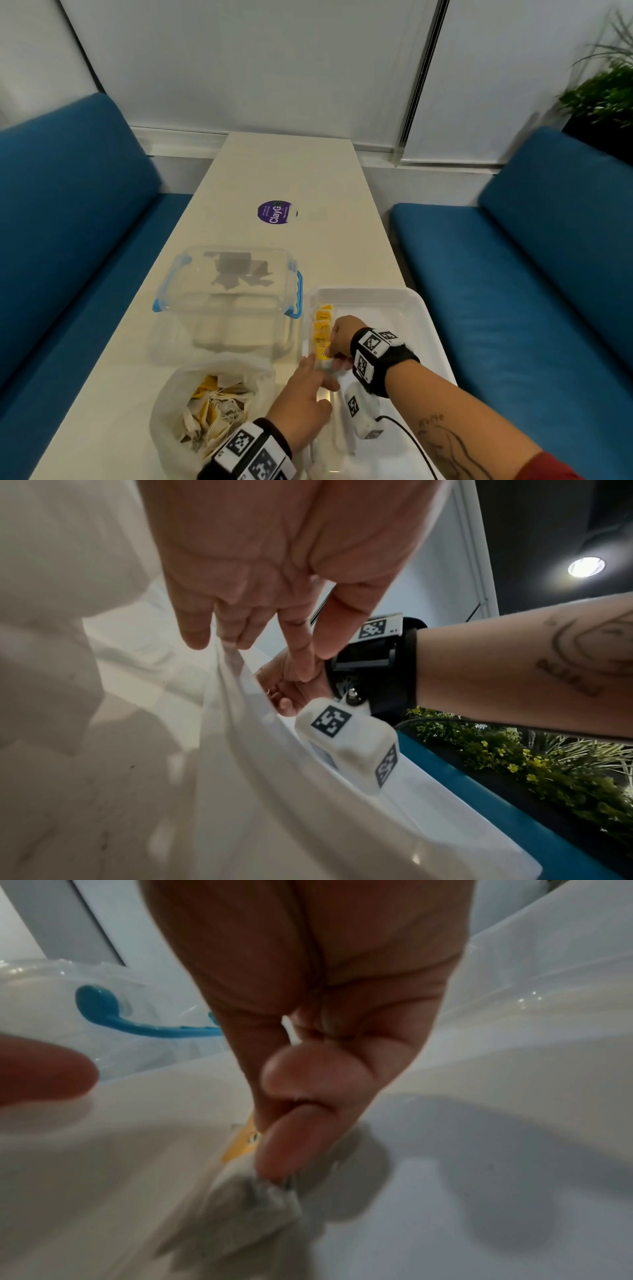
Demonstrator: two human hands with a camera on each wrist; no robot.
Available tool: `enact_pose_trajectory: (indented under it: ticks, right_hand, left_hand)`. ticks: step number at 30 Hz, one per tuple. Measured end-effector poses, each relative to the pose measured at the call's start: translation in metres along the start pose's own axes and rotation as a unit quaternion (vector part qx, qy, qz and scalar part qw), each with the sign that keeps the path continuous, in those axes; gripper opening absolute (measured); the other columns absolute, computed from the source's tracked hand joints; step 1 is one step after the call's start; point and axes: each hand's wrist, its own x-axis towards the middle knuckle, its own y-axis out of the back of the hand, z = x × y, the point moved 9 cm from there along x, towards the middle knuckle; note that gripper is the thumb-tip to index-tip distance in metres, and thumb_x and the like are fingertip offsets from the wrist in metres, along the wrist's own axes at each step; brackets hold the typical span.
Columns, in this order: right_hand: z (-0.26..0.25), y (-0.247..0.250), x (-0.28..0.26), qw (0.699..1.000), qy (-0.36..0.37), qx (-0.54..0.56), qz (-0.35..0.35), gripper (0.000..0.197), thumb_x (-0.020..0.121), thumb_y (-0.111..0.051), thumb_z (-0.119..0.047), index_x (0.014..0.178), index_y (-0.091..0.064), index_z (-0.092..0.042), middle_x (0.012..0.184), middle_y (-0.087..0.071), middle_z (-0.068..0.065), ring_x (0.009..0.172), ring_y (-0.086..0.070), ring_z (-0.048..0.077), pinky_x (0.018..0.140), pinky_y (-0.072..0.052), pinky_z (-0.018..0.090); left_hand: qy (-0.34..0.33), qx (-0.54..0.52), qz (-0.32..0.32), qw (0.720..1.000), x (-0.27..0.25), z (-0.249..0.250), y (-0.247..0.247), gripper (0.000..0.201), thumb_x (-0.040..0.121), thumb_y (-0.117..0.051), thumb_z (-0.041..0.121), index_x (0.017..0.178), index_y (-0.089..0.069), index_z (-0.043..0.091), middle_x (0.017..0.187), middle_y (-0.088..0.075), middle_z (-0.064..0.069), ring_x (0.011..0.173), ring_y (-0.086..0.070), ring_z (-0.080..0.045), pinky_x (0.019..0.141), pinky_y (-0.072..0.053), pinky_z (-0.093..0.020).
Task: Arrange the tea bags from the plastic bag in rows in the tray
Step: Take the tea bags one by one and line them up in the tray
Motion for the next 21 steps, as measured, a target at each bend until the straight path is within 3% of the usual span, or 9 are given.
enact_pose_trajectory:
  ticks: [3,5,6,8,10,14,18,20,21]
  right_hand:
    - [0.006,-0.010,0.006,0.999,-0.036,-0.016,-0.016,0.016,0.086,-0.065,-0.015,0.079,-0.054,-0.007,0.078,-0.069,0.012,0.074,-0.069,0.024,0.081,-0.058,0.036]
    - [0.002,0.003,0.008,0.999,-0.034,-0.009,0.032,0.015,0.086,-0.065,-0.019,0.084,-0.057,-0.006,0.083,-0.067,0.013,0.090,-0.068,0.029,0.084,-0.054,0.035]
    - [0.000,0.011,0.010,0.998,-0.030,-0.004,0.060,0.016,0.087,-0.061,-0.017,0.095,-0.059,-0.004,0.096,-0.067,0.014,0.100,-0.066,0.029,0.085,-0.052,0.034]
    - [0.001,0.022,0.013,0.996,-0.027,0.021,0.088,0.037,0.092,-0.050,-0.009,0.128,-0.049,-0.001,0.130,-0.055,0.017,0.120,-0.055,0.030,0.097,-0.048,0.034]
    - [-0.003,0.019,0.016,0.997,-0.015,0.017,0.072,0.046,0.094,-0.044,-0.005,0.139,-0.038,-0.002,0.142,-0.044,0.017,0.128,-0.047,0.032,0.105,-0.042,0.038]
    - [-0.014,0.000,0.017,0.999,0.016,-0.024,0.029,0.047,0.094,-0.041,-0.005,0.141,-0.041,-0.011,0.145,-0.043,0.011,0.129,-0.045,0.029,0.104,-0.042,0.035]
    - [-0.008,0.010,0.011,0.997,0.018,0.026,0.072,0.047,0.092,-0.045,-0.007,0.139,-0.039,-0.008,0.138,-0.048,0.015,0.124,-0.050,0.032,0.090,-0.045,0.034]
    - [0.004,0.019,0.003,0.992,-0.013,0.074,0.098,0.051,0.089,-0.053,-0.006,0.137,-0.037,-0.009,0.124,-0.054,0.014,0.119,-0.054,0.032,0.085,-0.048,0.035]
    - [0.007,0.020,-0.001,0.992,-0.021,0.085,0.094,0.046,0.087,-0.058,-0.006,0.130,-0.041,-0.008,0.110,-0.057,0.013,0.111,-0.059,0.031,0.083,-0.051,0.036]
  left_hand:
    - [0.008,-0.010,-0.005,1.000,0.000,-0.001,-0.001,0.036,0.087,-0.044,0.000,0.086,-0.046,0.037,0.158,-0.003,0.003,0.146,0.004,-0.011,0.110,-0.010,-0.019]
    - [0.009,-0.010,-0.006,1.000,-0.001,-0.001,-0.001,0.036,0.087,-0.044,0.001,0.086,-0.046,0.036,0.158,-0.002,0.002,0.146,0.005,-0.012,0.113,-0.008,-0.023]
    - [0.009,-0.010,-0.007,1.000,-0.001,-0.001,-0.001,0.036,0.087,-0.044,0.001,0.086,-0.047,0.036,0.158,-0.002,0.002,0.146,0.005,-0.012,0.114,-0.007,-0.024]
    - [0.010,-0.013,-0.008,1.000,-0.001,-0.001,-0.001,0.036,0.087,-0.044,0.000,0.086,-0.047,0.036,0.159,-0.002,0.002,0.146,0.005,-0.013,0.114,-0.006,-0.024]
    - [0.011,-0.012,-0.008,1.000,-0.002,0.000,-0.001,0.035,0.088,-0.044,0.000,0.086,-0.047,0.035,0.158,-0.002,0.002,0.146,0.005,-0.013,0.114,-0.006,-0.024]
    - [0.016,-0.012,-0.005,1.000,-0.002,0.002,0.000,0.037,0.087,-0.043,-0.001,0.086,-0.047,0.036,0.159,-0.002,0.001,0.146,0.004,-0.012,0.114,-0.007,-0.024]
    - [0.022,-0.028,-0.019,0.999,-0.003,0.001,0.000,0.037,0.086,-0.043,-0.002,0.096,-0.053,0.032,0.158,-0.007,0.001,0.146,0.000,-0.012,0.115,-0.010,-0.025]
    - [0.031,-0.060,-0.011,0.998,-0.003,-0.001,0.005,0.040,0.085,-0.044,-0.004,0.103,-0.057,0.029,0.152,-0.025,0.004,0.142,-0.020,-0.009,0.108,-0.019,-0.015]
    - [0.035,-0.084,-0.004,0.996,-0.004,-0.001,0.009,0.040,0.084,-0.044,-0.005,0.106,-0.059,0.025,0.140,-0.038,0.009,0.130,-0.037,-0.003,0.098,-0.027,-0.005]
